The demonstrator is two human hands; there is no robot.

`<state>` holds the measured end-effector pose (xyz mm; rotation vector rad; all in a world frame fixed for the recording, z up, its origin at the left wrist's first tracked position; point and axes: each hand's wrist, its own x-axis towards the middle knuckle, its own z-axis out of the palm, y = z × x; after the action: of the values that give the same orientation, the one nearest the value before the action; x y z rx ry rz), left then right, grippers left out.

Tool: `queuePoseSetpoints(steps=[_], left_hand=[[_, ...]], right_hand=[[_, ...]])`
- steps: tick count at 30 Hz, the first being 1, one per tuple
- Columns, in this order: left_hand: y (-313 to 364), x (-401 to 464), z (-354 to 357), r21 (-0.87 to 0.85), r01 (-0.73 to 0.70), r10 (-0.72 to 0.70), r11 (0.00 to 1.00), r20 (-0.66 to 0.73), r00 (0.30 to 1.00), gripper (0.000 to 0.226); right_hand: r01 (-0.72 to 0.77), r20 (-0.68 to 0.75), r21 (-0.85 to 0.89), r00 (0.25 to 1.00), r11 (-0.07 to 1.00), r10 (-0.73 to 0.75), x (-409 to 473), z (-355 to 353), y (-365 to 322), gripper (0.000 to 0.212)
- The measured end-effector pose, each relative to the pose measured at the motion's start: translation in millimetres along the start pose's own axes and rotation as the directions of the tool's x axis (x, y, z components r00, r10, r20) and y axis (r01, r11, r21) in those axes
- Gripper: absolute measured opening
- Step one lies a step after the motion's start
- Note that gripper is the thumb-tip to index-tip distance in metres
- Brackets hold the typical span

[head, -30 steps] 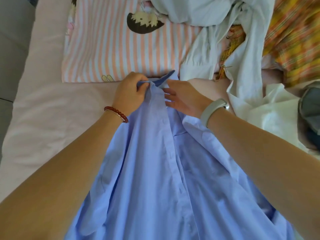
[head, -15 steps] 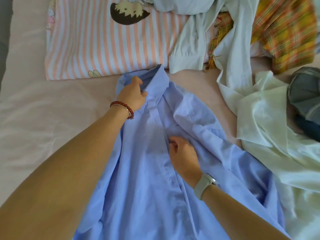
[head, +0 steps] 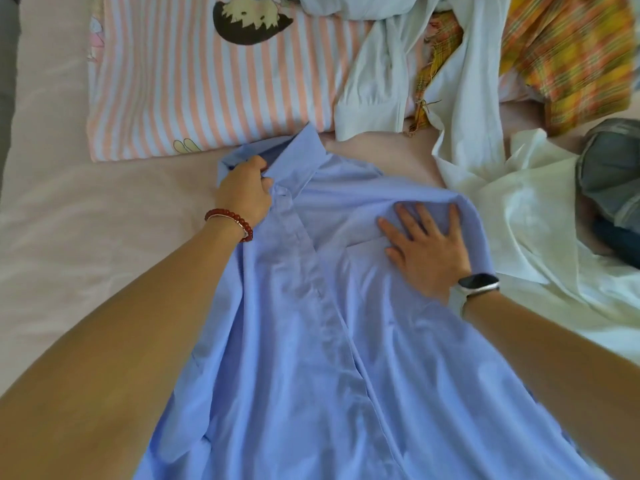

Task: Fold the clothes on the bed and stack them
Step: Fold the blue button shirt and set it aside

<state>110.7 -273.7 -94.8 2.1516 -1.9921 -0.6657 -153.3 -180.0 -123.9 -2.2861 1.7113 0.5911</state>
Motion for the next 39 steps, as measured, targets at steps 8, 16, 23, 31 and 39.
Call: queuePoseSetpoints(steps=[8, 16, 23, 31, 39], left_hand=[[16, 7, 16, -0.138, -0.007, 0.002, 0.990, -0.039, 0.999, 0.029], [9, -61, 24, 0.122, -0.363, 0.379, 0.924, -0.146, 0.914, 0.031], [-6, -81, 60, 0.321, -0.286, 0.140, 0.903, 0.410, 0.901, 0.074], [11, -141, 50, 0.200, -0.305, 0.280, 0.931, 0.146, 0.949, 0.048], [10, -316, 104, 0.169, -0.416, 0.323, 0.893, 0.400, 0.857, 0.057]], right_hand=[[-0.145, -0.313, 0.085, 0.935, 0.986, 0.165, 18, -18, 6, 0.034], [0.218, -0.542, 0.400, 0.840, 0.890, 0.038, -66, 17, -97, 0.025], [0.228, -0.331, 0.148, 0.928, 0.962, -0.169, -106, 66, -110, 0.049], [0.207, -0.571, 0.387, 0.819, 0.899, 0.057, -135, 51, -99, 0.033], [-0.103, -0.264, 0.671, 0.892, 0.735, 0.366, -277, 109, -118, 0.017]])
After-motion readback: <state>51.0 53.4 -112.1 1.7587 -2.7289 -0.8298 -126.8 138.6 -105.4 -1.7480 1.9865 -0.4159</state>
